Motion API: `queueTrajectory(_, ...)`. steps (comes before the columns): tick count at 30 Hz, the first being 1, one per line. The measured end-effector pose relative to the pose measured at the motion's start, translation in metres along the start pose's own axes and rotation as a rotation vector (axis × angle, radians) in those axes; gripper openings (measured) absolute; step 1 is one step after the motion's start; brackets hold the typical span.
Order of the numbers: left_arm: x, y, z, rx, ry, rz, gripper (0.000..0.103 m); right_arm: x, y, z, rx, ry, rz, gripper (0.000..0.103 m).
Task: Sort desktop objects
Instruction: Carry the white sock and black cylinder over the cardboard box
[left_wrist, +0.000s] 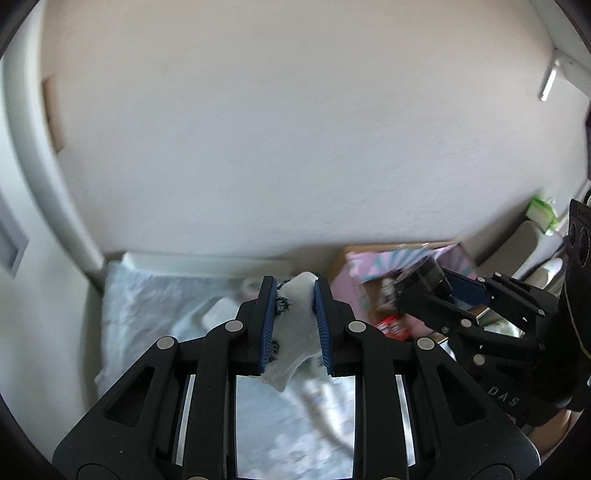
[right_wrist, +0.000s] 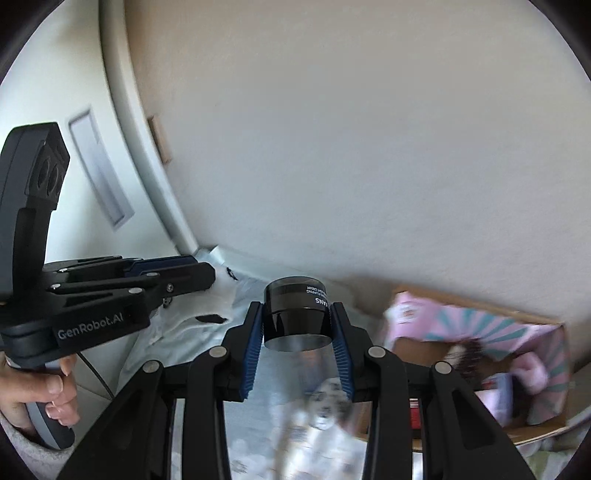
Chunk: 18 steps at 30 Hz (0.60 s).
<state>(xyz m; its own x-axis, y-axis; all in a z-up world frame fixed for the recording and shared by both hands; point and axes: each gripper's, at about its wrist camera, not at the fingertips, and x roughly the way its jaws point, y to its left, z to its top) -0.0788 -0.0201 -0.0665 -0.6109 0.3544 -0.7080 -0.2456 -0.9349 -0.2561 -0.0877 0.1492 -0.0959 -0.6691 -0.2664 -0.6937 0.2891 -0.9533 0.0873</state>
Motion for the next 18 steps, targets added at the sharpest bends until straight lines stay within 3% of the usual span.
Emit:
queueTrajectory(9,0.031,-0.088,0.017,0.071,0.014,-0.067,0.019,-0.047,-0.094,-0.011,0.079,-0.006,-0.098,0.033)
queueTrajectory(18,0.095,-0.163,0.011,0.115,0.088,-0.102,0.019,-0.048,-0.175,-0.047,0.118,0.070,-0.162,0.033)
